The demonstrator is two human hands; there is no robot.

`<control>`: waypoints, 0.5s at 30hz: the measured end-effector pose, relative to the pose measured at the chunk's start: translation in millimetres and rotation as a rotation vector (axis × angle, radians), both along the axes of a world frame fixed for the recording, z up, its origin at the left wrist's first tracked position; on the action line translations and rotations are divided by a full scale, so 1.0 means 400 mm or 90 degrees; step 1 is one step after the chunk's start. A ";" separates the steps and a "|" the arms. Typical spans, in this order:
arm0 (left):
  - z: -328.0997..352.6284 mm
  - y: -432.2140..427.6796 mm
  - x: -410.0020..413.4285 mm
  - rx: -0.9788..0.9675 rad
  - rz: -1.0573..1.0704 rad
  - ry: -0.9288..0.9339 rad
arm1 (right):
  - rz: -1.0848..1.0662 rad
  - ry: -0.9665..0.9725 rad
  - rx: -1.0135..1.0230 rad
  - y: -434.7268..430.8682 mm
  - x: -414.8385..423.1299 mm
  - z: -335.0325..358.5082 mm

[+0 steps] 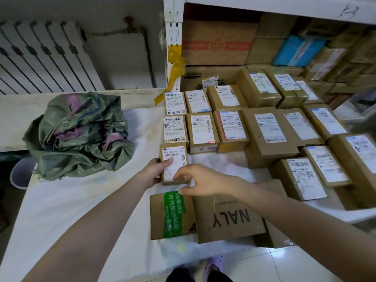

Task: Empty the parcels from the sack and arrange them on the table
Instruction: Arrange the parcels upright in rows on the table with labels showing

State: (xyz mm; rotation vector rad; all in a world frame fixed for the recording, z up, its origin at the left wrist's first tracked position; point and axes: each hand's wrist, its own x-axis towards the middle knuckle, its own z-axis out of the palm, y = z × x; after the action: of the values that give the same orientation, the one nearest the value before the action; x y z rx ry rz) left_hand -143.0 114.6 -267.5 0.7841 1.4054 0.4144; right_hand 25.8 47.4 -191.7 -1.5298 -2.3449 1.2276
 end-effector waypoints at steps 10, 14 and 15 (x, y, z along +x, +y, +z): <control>0.056 -0.002 0.022 0.132 -0.060 0.328 | -0.035 -0.114 -0.007 -0.008 0.115 0.004; 0.104 -0.013 0.033 0.182 -0.082 0.322 | 0.101 -0.319 -0.102 -0.069 0.155 -0.014; 0.115 -0.015 0.038 0.189 -0.098 0.320 | 0.136 -0.368 -0.119 -0.091 0.155 -0.024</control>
State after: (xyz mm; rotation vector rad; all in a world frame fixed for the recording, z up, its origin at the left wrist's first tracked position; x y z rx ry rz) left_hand -127.9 108.6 -221.4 1.2940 1.7541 0.3209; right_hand 87.9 10.9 -201.1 -1.9529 -2.8806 1.1966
